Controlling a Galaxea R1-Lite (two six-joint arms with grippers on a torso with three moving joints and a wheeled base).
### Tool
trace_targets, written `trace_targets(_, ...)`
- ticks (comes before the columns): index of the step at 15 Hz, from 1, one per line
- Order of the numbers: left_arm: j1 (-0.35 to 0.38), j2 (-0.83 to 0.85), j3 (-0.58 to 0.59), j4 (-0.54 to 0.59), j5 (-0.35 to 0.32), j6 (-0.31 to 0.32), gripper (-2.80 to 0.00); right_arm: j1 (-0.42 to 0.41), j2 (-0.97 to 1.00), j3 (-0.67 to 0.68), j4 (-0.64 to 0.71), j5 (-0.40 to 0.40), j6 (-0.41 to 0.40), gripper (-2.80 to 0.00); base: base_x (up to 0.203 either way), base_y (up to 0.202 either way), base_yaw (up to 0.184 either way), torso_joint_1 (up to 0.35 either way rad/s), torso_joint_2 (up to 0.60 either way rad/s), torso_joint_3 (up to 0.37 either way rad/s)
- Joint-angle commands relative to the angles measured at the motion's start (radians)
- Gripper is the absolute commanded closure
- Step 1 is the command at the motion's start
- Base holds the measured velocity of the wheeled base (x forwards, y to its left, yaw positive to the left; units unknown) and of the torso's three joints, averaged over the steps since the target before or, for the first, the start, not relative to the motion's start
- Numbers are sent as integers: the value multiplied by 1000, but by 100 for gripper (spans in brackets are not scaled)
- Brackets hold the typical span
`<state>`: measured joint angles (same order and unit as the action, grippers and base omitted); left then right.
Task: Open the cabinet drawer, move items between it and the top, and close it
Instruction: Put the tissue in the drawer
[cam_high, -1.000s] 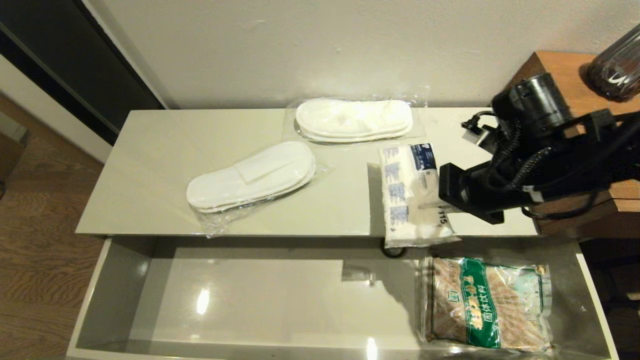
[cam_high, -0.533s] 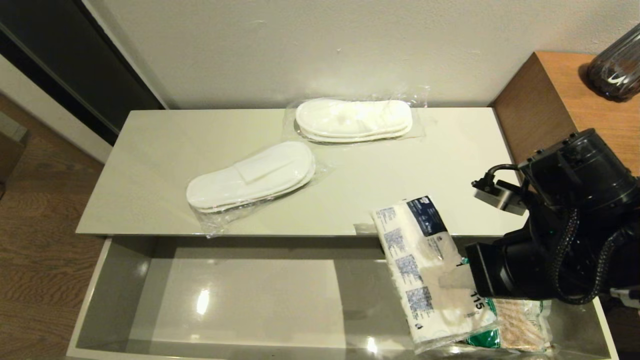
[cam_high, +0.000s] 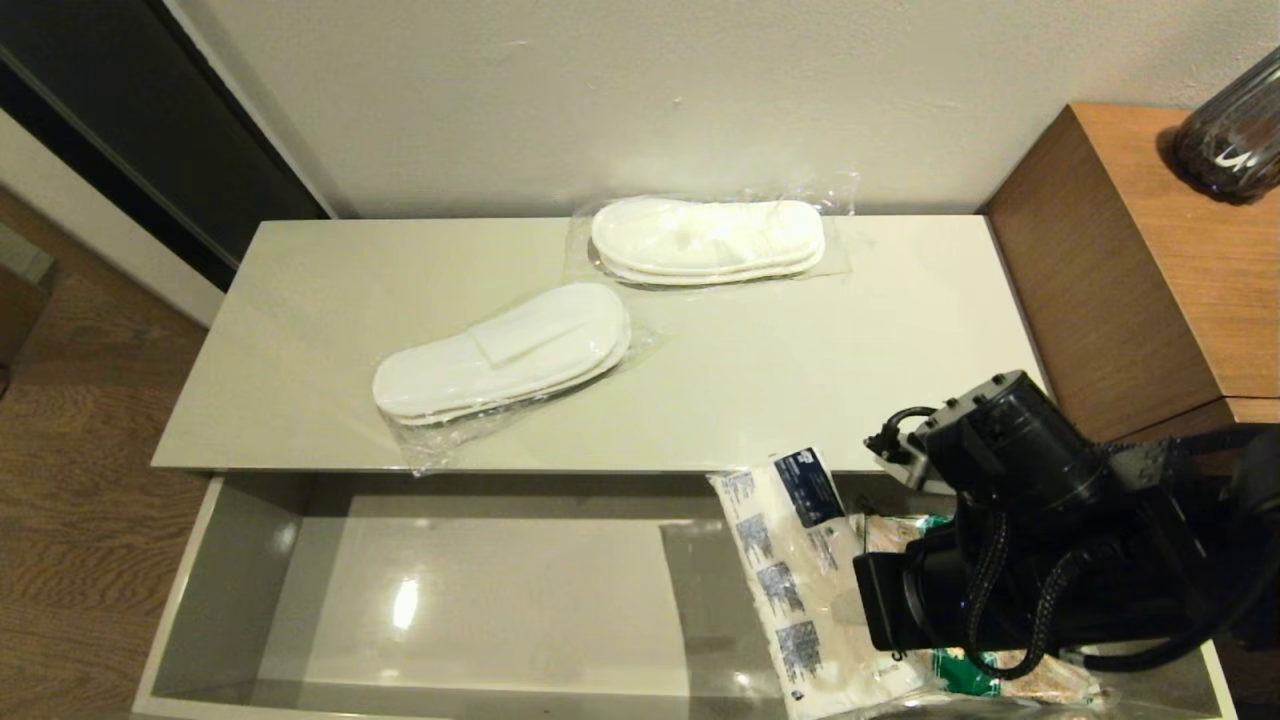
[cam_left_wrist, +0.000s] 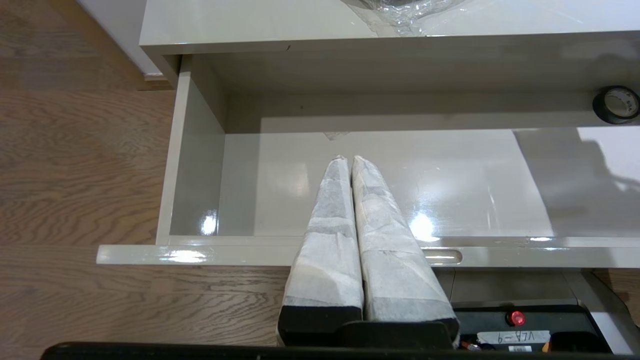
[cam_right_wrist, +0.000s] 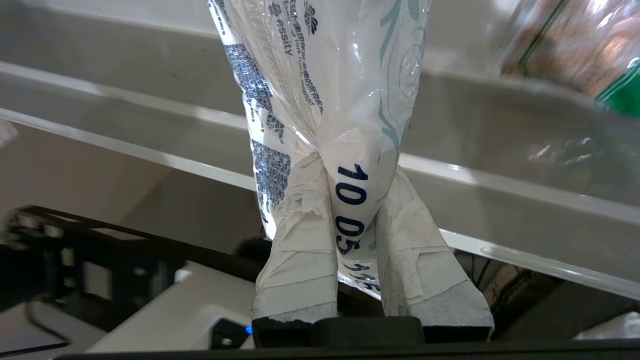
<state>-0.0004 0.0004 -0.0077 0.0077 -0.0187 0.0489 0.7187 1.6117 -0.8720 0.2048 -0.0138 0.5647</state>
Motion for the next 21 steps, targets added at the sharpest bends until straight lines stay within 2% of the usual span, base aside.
trace_targets(1,0,0,0,0,0,0,0,4,20,105,-107,1,6,0,0,0,0,0,0,0)
trace_targets(5,0,0,0,1,0,0,0,5,19,251,-215,-2,32,0,0,0,0,0,0,0)
trace_targets(10,0,0,0,0,0,0,0,-43,137,310,-408,-29,61,0,0,0,0,0,0,0)
trace_targets(12,0,0,0,-2,0,0,0,-89,180,311,-489,-55,62,0,0,0,0,0,0,0)
trace_targets(15,0,0,0,0,0,0,0,-170,187,275,-501,-68,54,0,0,0,0,0,0,0)
trace_targets(21,0,0,0,0,0,0,0,-183,221,269,-507,-69,52,0,0,0,0,0,0,0)
